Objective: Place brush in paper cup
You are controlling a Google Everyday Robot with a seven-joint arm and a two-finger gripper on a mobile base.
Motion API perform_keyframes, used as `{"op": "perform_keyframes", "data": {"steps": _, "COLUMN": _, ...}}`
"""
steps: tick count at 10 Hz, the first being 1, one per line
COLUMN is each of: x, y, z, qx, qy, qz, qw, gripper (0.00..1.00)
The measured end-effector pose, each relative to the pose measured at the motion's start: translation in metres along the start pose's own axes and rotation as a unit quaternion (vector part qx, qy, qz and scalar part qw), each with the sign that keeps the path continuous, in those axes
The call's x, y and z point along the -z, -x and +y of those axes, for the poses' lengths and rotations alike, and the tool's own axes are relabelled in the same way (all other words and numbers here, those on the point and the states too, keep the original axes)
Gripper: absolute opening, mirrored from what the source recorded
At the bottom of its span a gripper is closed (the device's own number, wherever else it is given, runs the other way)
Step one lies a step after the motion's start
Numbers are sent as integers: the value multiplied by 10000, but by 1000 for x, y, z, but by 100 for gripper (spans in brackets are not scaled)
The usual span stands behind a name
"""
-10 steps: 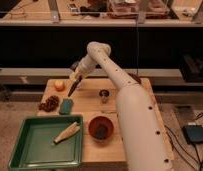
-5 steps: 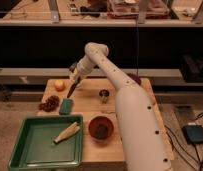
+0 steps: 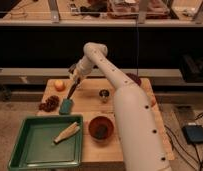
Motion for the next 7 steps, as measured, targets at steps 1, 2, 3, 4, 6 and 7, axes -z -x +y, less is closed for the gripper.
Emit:
{"op": "perform_keyframes", "data": {"steps": 1, "x": -1, "y": 0, "z": -3, "qx": 32, "qy": -3, "qz": -23, "qw": 10000, "gripper": 0}}
{"op": "perform_keyframes", "data": {"steps": 2, "x": 0, "y": -1, "z": -4, "qx": 53, "qy": -30, "qz": -31, "qw": 10000, "gripper": 0}}
{"op": "perform_keyframes", "data": {"steps": 3, "x": 1, "y": -1, "z": -3, "qx": 68, "qy": -41, "qz": -36, "qw": 10000, "gripper": 0}}
{"op": "perform_keyframes", "data": {"steps": 4, "x": 3, "y": -1, "z": -2, "qx": 104, "qy": -49, "qz": -49, "qw": 9999, "gripper": 0}}
{"op": "perform_keyframes", "data": {"steps": 6, "x": 2, "y": 0, "z": -6, "qx": 191, "qy": -76, "qz": -91, "qw": 9997, "gripper": 0}}
{"op": "perform_keyframes", "data": {"steps": 7, "x": 2, "y": 1, "z": -6, "qx": 230, "qy": -83, "qz": -107, "qw": 9996, "gripper": 0}}
